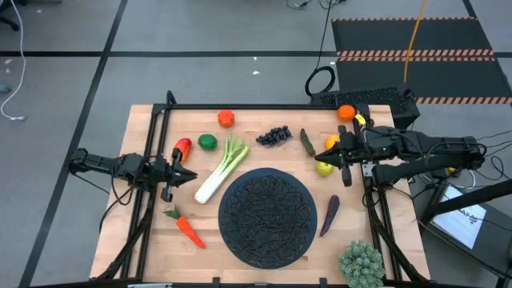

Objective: Build produce basket
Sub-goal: Put the green celery into the black mesh basket

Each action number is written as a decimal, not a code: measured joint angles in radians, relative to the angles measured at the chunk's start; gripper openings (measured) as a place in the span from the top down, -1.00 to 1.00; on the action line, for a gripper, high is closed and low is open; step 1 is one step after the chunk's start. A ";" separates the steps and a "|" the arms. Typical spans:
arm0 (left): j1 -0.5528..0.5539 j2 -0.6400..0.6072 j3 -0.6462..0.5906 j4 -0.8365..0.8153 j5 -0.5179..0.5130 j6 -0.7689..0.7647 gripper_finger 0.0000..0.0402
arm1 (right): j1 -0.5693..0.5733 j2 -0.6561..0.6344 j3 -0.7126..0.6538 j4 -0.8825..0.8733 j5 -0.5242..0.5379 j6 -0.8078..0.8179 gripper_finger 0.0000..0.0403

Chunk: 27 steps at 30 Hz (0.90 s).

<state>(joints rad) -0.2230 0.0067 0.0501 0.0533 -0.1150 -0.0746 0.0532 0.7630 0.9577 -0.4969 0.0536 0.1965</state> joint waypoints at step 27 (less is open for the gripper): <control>0.000 0.609 1.122 -0.760 -0.096 0.050 0.79 | 0.000 0.024 0.000 0.078 0.005 0.054 1.00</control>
<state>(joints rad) -0.2230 0.6153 1.1723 -0.7070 -0.2111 -0.0246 0.0532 0.7872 0.9577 -0.4188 0.0583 0.2503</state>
